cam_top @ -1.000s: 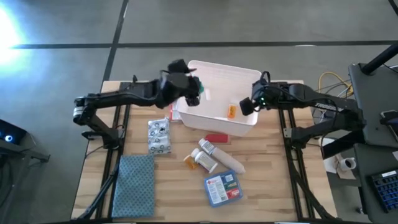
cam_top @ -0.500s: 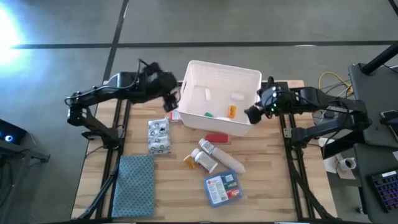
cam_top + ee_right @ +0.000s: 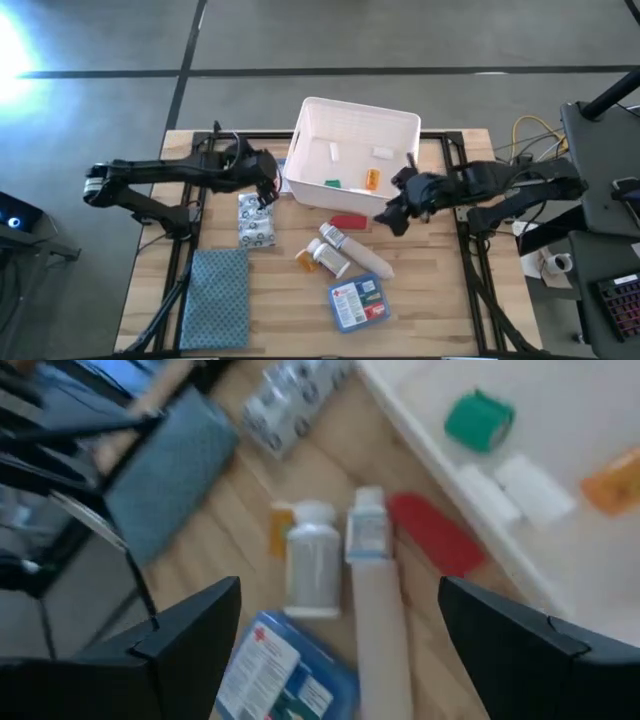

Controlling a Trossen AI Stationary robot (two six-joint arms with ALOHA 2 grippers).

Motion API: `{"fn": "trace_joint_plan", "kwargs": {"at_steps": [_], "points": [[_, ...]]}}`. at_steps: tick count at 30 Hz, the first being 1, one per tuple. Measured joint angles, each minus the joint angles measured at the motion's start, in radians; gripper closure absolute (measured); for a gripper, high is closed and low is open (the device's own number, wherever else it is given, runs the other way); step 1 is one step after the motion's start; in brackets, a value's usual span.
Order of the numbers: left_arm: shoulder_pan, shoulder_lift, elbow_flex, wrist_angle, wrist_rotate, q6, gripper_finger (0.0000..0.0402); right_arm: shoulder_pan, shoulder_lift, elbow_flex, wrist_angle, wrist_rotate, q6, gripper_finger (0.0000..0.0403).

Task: Pick & place medical supplies in basket/bin
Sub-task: Put the white bandage into the bin

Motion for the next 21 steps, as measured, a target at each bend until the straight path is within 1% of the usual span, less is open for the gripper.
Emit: {"fn": "trace_joint_plan", "kwargs": {"at_steps": [3,6,9,11,13,14,17,19,21], "points": [[0.001,-0.014,-0.109,0.134,0.010,0.002,0.0130,0.025,0.066,-0.001,-0.030,0.005,0.024,0.0074],[0.001,-0.033,-0.176,0.273,0.015,0.009,0.0130,0.039,0.131,-0.001,-0.064,0.057,0.026,0.0074],[0.001,-0.028,-0.229,0.405,0.023,0.074,0.0130,0.039,0.186,-0.001,-0.122,0.117,0.046,0.0074],[0.000,-0.020,-0.246,0.479,0.051,0.118,0.0130,0.036,0.219,-0.001,-0.195,0.171,0.109,0.0074],[0.001,0.000,-0.245,0.542,0.123,0.150,0.0130,0.029,0.245,-0.001,-0.291,0.205,0.200,0.0074],[0.000,0.014,-0.239,0.548,0.147,0.163,0.0130,0.024,0.254,-0.001,-0.334,0.213,0.244,0.0074],[-0.004,0.049,-0.222,0.535,0.158,0.178,0.0130,0.023,0.267,-0.002,-0.428,0.227,0.339,0.0074],[-0.002,0.057,-0.214,0.534,0.149,0.179,0.0130,0.034,0.262,-0.002,-0.428,0.229,0.350,0.0074],[-0.002,0.058,-0.199,0.503,0.130,0.179,0.0130,0.049,0.246,-0.002,-0.397,0.205,0.321,0.0074]]}}
